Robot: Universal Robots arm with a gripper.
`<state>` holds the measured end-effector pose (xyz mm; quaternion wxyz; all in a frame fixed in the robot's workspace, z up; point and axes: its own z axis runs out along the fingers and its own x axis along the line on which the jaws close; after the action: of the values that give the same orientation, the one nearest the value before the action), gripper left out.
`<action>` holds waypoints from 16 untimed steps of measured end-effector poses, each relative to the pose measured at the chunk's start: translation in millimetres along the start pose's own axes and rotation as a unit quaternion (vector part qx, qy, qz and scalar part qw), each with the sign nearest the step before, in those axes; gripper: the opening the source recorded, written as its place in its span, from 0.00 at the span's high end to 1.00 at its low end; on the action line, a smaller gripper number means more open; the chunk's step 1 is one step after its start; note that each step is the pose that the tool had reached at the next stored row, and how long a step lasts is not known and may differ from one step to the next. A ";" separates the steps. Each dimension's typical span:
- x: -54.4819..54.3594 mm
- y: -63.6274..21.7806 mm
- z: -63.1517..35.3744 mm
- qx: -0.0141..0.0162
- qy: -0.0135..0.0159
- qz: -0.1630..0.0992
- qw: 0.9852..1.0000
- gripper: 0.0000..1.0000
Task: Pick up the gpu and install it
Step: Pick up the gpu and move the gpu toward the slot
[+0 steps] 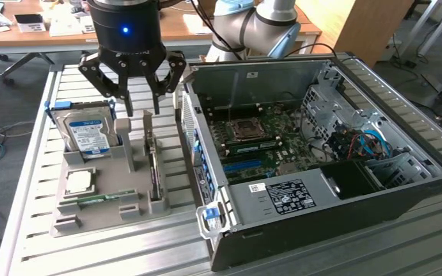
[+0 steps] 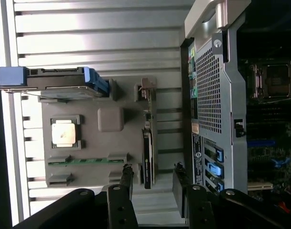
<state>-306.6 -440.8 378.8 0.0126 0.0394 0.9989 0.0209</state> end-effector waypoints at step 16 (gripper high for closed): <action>0.2 -0.2 5.2 0.000 0.000 0.000 1.000 0.53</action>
<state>-306.7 -440.8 373.7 0.0126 0.0393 0.9989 0.0209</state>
